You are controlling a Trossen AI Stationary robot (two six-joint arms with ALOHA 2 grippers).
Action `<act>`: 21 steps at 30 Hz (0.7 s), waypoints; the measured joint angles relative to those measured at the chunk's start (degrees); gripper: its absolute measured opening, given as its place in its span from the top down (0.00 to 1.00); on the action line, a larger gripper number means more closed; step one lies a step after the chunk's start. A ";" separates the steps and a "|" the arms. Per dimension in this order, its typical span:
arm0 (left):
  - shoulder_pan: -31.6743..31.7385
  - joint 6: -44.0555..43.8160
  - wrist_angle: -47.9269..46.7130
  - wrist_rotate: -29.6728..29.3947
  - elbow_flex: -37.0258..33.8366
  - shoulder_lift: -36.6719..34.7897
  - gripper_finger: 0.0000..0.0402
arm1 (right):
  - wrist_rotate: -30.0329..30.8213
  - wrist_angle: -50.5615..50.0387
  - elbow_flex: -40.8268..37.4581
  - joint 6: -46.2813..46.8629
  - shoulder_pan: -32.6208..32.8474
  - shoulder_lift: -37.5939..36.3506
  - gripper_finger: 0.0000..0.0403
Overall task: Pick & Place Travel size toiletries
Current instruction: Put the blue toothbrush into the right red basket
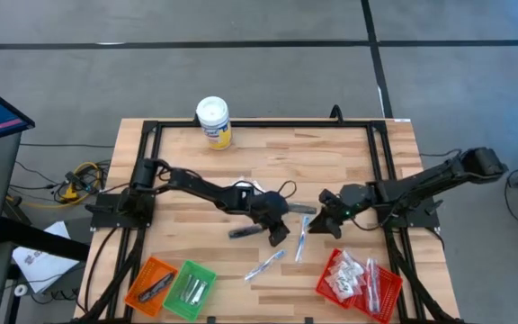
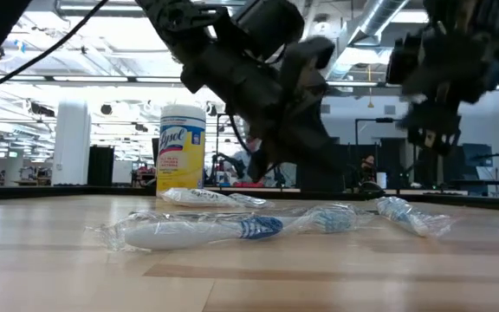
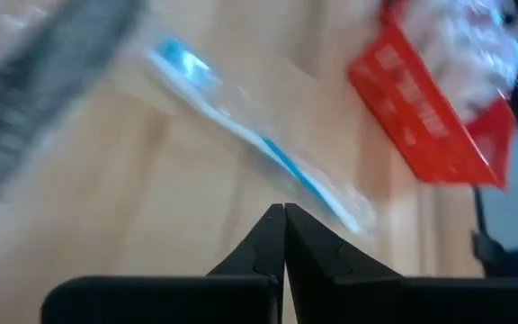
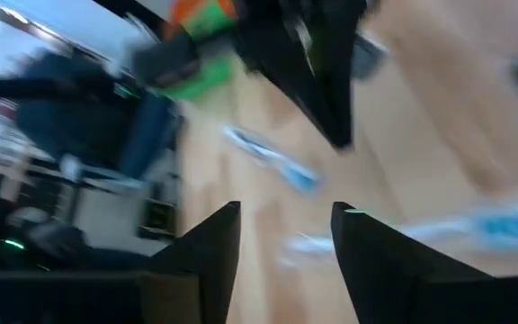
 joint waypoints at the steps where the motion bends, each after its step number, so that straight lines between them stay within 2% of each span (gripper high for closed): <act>1: -0.35 0.17 -0.18 1.10 0.00 -0.05 1.00 | 0.18 1.56 0.06 1.34 0.46 0.02 0.59; 6: -3.26 0.16 -0.24 5.98 -0.02 -1.08 1.00 | 3.90 9.48 0.07 8.71 3.74 0.18 0.64; 10: -7.04 0.51 -2.68 6.02 -0.02 -3.06 1.00 | 8.60 15.04 0.07 9.38 6.05 0.25 0.67; 14: -11.46 2.76 -16.24 -6.92 -0.02 -8.32 1.00 | 12.74 18.01 0.07 10.21 7.28 0.28 0.69; 16: -13.27 2.96 -21.80 -11.06 -0.02 -10.04 1.00 | 14.35 19.29 0.09 10.21 7.85 0.28 0.70; 18: -14.58 2.21 -26.26 -12.76 -0.02 -11.01 1.00 | 14.73 19.82 0.09 10.21 7.91 0.28 0.70; 21: -15.16 1.13 -28.13 -11.59 -0.02 -11.43 1.00 | 14.98 20.24 0.09 10.26 7.76 0.28 0.70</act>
